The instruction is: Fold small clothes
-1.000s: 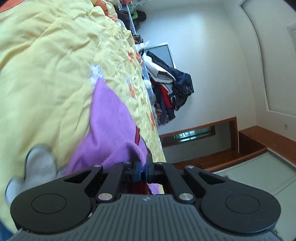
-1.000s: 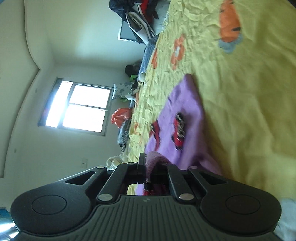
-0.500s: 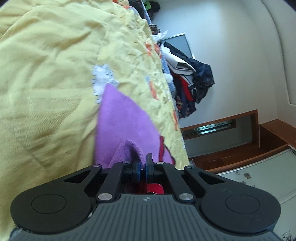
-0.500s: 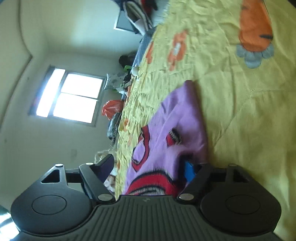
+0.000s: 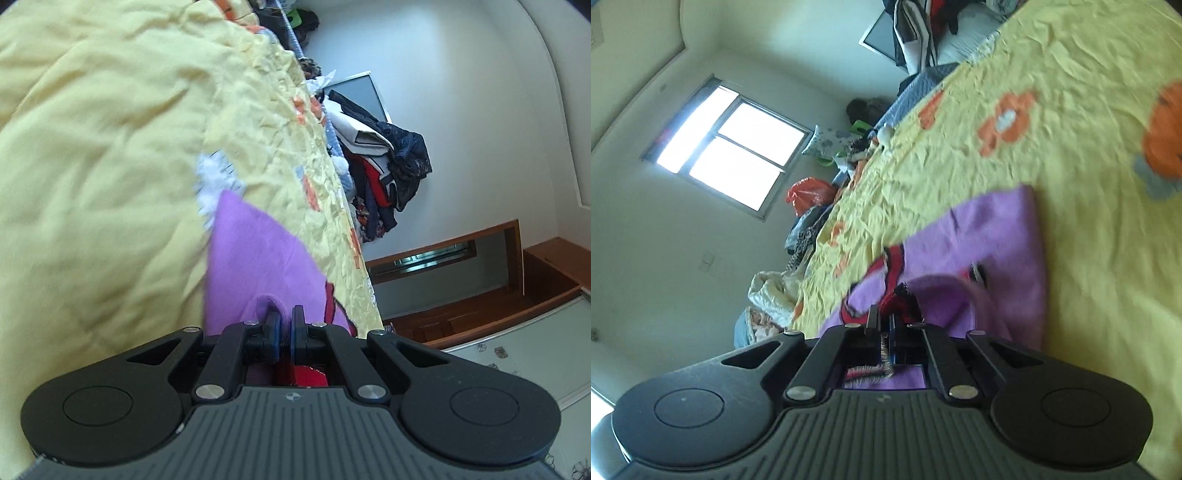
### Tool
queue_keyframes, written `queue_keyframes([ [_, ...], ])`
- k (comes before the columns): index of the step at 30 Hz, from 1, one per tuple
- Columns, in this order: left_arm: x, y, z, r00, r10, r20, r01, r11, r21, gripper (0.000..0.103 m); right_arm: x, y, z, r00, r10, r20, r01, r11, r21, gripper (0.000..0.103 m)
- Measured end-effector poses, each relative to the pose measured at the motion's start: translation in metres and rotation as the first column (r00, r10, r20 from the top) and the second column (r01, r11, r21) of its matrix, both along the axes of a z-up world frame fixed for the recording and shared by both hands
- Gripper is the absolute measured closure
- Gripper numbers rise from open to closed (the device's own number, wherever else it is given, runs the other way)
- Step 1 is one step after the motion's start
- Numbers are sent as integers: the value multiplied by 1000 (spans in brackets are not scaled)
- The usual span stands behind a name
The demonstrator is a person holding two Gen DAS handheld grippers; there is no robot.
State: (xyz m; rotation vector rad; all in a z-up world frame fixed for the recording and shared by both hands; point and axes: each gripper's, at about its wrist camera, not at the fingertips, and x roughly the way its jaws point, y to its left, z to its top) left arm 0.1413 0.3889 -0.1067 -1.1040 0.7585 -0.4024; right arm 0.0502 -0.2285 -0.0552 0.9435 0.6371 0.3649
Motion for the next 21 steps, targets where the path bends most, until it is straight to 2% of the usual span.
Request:
queue_keyframes([
  [7, 34, -14, 11, 999, -36, 9, 35, 995, 88, 100, 49, -12, -5, 999, -36, -34, 35, 999, -17, 99],
  [9, 42, -16, 9, 999, -40, 3, 40, 993, 110, 100, 63, -15, -11, 998, -39, -56, 37, 999, -36, 96],
  [11, 51, -19, 6, 999, -39, -15, 40, 989, 145, 100, 77, -19, -22, 993, -20, -113, 16, 999, -36, 93],
  [13, 57, -18, 2, 999, -38, -27, 42, 987, 154, 100, 88, -20, -27, 987, -28, -159, 15, 996, -86, 55],
  [14, 60, -17, 1, 999, -30, -40, 37, 985, 169, 100, 89, -21, -28, 990, -2, -142, -8, 998, -69, 28],
  [15, 62, -15, 1, 998, -29, -51, 37, 986, 165, 95, 88, -22, -24, 994, 27, -105, -32, 998, -45, 10],
  [17, 59, -10, 9, 999, -19, -39, 26, 980, 199, 88, 75, -18, -3, 998, 23, -66, -34, 985, -168, 8],
  [18, 55, -6, 18, 999, -11, -34, 19, 971, 240, 74, 64, -13, 9, 998, 47, -30, -52, 968, -246, 8],
  [19, 48, -2, 25, 999, -21, -28, 27, 970, 242, 70, 50, -9, 20, 997, 80, 8, -74, 949, -306, 8],
  [21, 23, 4, 41, 997, -77, 12, 73, 971, 228, 65, 18, -3, 34, 993, 112, 21, -94, 911, -401, 9],
])
